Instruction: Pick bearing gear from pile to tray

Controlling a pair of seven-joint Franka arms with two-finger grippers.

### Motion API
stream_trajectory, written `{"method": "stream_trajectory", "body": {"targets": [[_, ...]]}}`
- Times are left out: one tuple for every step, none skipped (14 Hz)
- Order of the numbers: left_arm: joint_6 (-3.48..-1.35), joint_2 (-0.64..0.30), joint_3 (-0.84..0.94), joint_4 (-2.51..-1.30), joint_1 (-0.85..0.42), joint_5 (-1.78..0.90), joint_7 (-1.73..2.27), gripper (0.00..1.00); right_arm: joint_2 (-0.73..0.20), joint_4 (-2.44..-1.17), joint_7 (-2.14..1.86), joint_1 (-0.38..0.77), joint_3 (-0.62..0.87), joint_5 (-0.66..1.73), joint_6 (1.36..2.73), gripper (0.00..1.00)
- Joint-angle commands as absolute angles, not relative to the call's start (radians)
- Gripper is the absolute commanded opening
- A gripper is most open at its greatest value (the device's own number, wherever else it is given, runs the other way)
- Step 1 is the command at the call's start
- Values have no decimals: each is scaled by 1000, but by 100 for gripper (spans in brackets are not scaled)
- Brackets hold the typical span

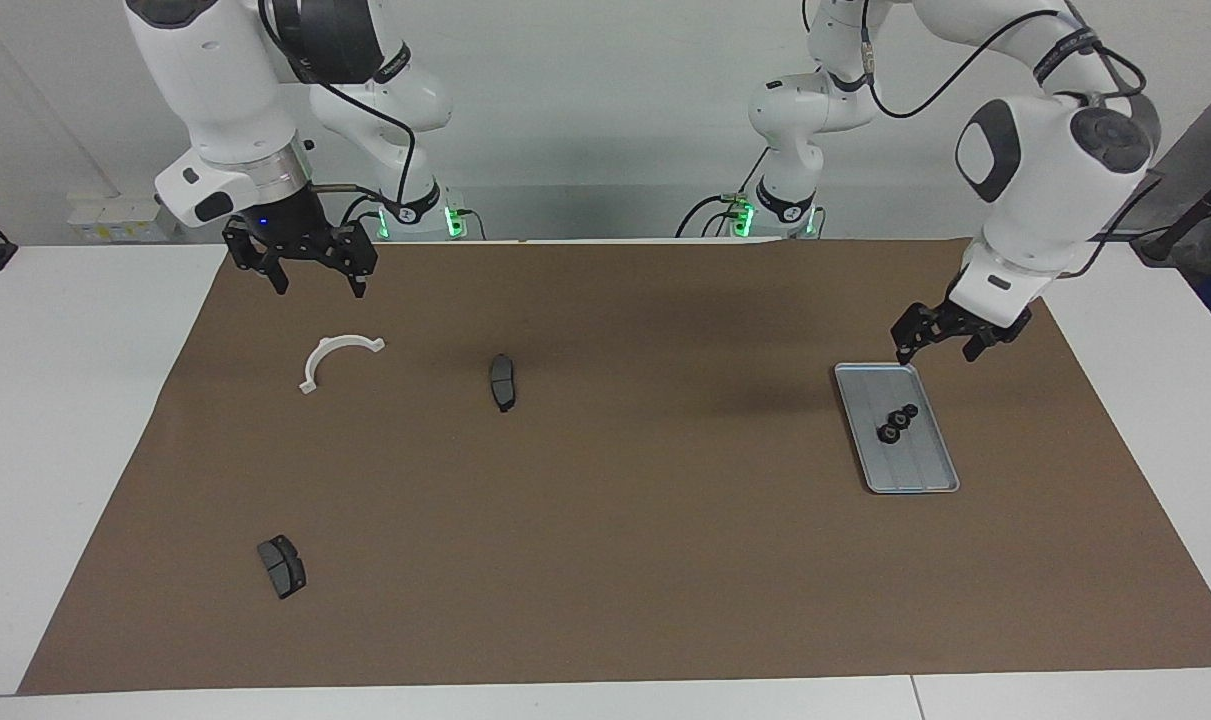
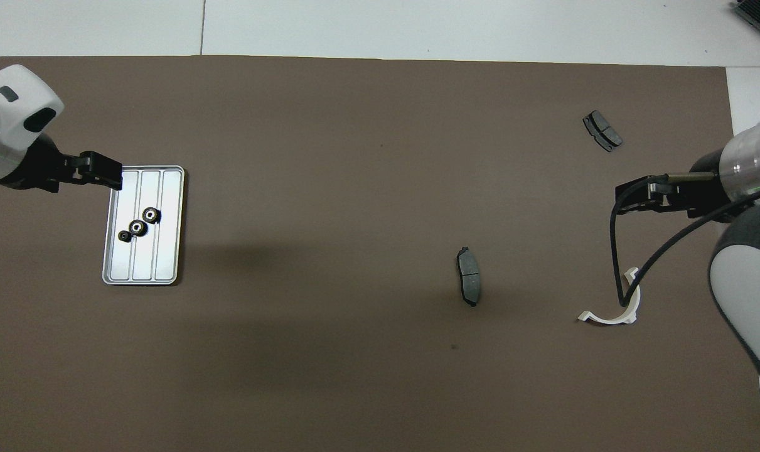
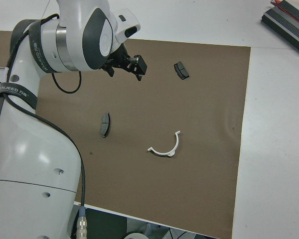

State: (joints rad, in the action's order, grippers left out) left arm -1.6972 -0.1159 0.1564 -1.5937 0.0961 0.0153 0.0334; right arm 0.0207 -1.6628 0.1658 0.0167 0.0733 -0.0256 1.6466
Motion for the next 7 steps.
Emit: {"method": "stream_trajectory", "body": {"targets": [[-1547,-138,152,-1467,87,-11,26,100,29,-1671,137,8,77,-8,1644,100],[-1522,-141,152,-1439,87,-11,26,100,29,-1669,137,8,77,-8,1644,100],[-1496,-149,153,-1405,87,-11,26,100,29,-1669,137,5,77,-8,1644,100],[-1485,-155,156,-1378,83,-9,26,100,29,-1669,135,5,77,-9,1647,100],[-1483,-164,161,-1365,72,-6,26,100,29,-1669,135,6,77,-8,1649,100],[-1485,-178,160,-1358,66,-6,26,100,28,-1669,135,5,77,-8,1649,100],[-1483,-181,163,-1345,61,-6,25,100,28,-1670,135,3,77,-8,1649,100]]}}
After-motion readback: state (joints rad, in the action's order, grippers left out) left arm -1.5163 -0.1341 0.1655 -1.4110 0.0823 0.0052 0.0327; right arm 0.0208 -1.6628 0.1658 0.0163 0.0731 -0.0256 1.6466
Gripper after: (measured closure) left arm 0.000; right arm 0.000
